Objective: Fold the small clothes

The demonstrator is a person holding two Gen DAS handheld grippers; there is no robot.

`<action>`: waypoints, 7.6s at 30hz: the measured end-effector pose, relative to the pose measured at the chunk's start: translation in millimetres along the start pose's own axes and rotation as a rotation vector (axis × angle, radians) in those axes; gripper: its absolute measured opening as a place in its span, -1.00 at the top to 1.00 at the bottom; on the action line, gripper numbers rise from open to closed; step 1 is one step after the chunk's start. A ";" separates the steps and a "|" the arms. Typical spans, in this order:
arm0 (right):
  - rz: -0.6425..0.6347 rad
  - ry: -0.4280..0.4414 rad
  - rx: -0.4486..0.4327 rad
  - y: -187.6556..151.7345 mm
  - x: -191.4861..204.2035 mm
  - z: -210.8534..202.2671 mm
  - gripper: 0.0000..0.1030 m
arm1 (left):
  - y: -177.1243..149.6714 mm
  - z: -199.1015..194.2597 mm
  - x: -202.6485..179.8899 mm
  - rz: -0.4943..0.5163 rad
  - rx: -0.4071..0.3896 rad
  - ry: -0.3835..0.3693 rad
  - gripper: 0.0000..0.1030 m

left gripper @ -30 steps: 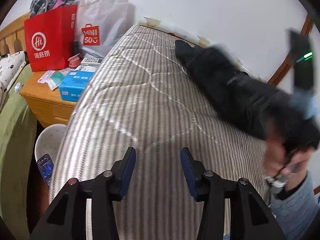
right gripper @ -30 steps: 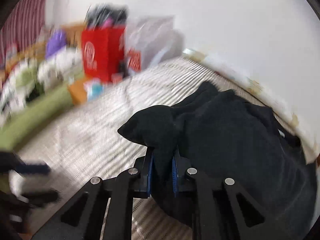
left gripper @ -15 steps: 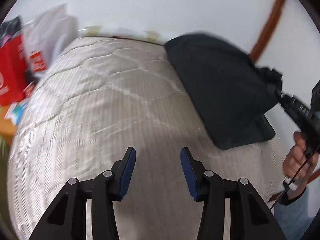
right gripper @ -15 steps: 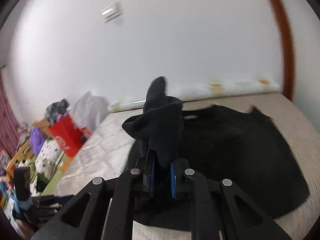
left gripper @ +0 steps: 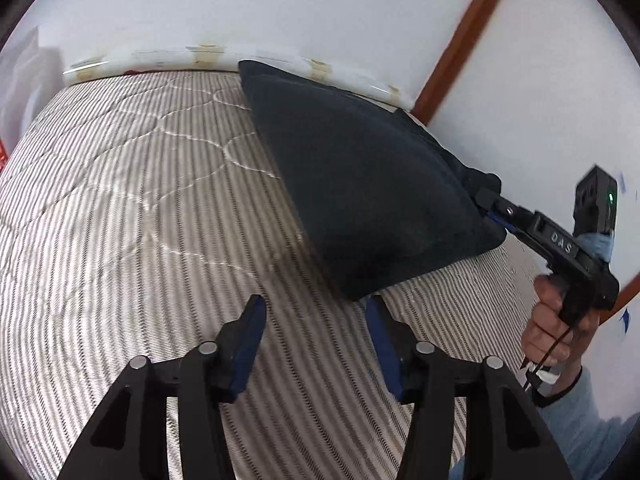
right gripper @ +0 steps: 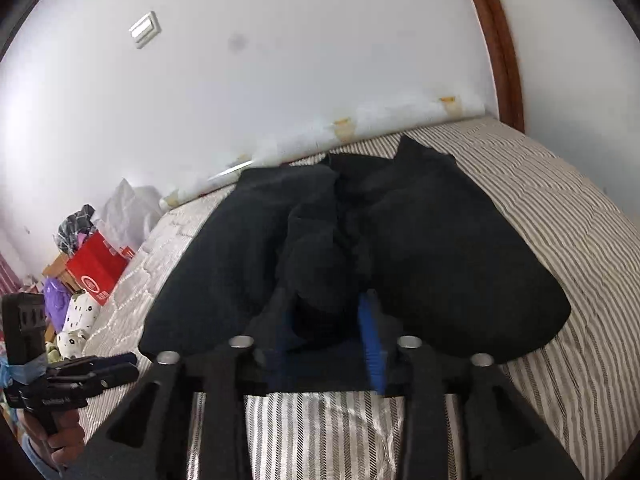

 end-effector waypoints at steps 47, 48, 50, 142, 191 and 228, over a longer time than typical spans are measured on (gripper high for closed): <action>0.189 -0.268 0.064 1.0 -125.7 14.5 0.05 | 37.5 95.5 -73.4 0.157 -0.020 0.088 0.56; 0.195 -0.243 0.069 1.7 -125.7 17.6 0.33 | 37.7 93.6 -72.9 0.158 -0.029 0.088 0.58; 0.189 -0.215 0.069 5.1 -120.8 23.7 0.59 | 37.2 90.4 -74.0 0.162 -0.038 0.091 0.64; -0.132 -0.033 0.238 92.1 53.6 115.0 0.39 | 78.6 -31.7 46.3 0.003 -0.064 0.190 0.20; -0.145 0.048 0.297 120.3 39.4 106.3 0.24 | 91.5 -32.2 51.0 -0.019 -0.054 0.102 0.15; -0.213 -0.212 0.096 42.1 48.3 36.4 0.69 | 73.3 -25.2 6.7 -0.022 -0.081 0.271 0.15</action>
Point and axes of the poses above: each gripper's, at about its wrist camera, not at the fingertips, and z roughly the way its jaws point, x to its left, y to its top, the point moved 2 cm from there along z, roughly the way its jaws point, and after that the axes turned 14 degrees about -y, right-handed, at the moved point
